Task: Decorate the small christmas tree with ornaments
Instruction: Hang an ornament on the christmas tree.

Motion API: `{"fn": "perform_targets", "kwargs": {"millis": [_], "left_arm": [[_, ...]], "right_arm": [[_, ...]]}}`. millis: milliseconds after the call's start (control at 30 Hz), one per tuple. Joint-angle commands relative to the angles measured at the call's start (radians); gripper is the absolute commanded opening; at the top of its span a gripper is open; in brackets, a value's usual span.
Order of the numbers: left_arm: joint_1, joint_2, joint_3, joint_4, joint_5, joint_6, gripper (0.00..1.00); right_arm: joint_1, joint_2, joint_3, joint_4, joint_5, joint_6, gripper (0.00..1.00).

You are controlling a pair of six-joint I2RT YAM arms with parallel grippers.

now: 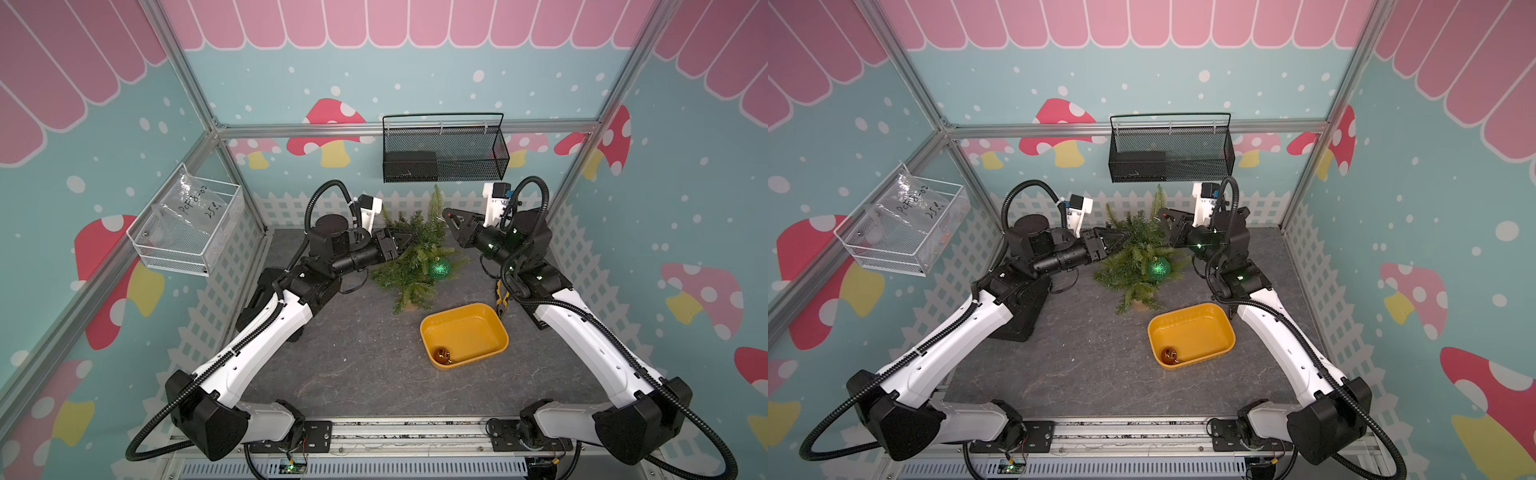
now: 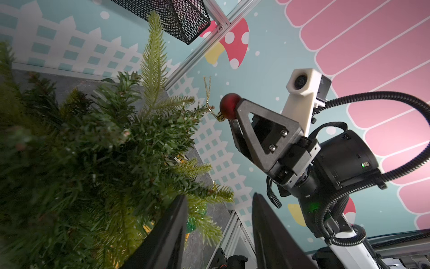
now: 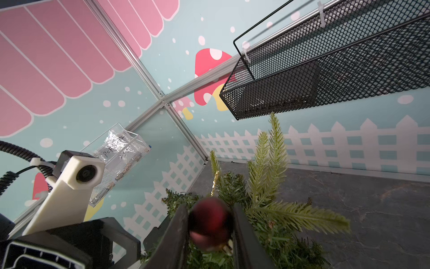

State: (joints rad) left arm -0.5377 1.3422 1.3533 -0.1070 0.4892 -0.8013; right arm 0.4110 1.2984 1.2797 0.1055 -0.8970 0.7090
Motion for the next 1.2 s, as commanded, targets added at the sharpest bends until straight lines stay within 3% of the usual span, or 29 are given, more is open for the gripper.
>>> {"fn": "perform_targets", "kwargs": {"millis": [0,167,400,567,767,1167], "left_arm": [[0.004,-0.034,-0.016,0.01,-0.018,-0.004,0.48],[0.004,-0.043,-0.022,0.006,-0.021,-0.003,0.48],[0.004,-0.052,-0.026,0.005,-0.02,-0.006,0.49],[0.003,-0.09,-0.066,0.005,-0.03,-0.007,0.49],[0.004,-0.194,-0.169,-0.054,-0.076,0.023,0.5],[-0.02,-0.407,-0.45,-0.193,-0.211,0.047,0.52]], "right_arm": [[-0.008,-0.018,-0.032,0.092,-0.008,0.041,0.27],[-0.008,-0.029,-0.101,0.172,-0.016,0.099,0.31],[-0.008,-0.072,-0.16,0.196,0.022,0.115,0.52],[-0.014,-0.118,-0.181,0.179,0.039,0.103,0.52],[-0.018,-0.235,-0.205,-0.041,0.147,-0.018,0.51],[-0.018,-0.497,-0.463,-0.37,0.379,-0.115,0.48]]}}
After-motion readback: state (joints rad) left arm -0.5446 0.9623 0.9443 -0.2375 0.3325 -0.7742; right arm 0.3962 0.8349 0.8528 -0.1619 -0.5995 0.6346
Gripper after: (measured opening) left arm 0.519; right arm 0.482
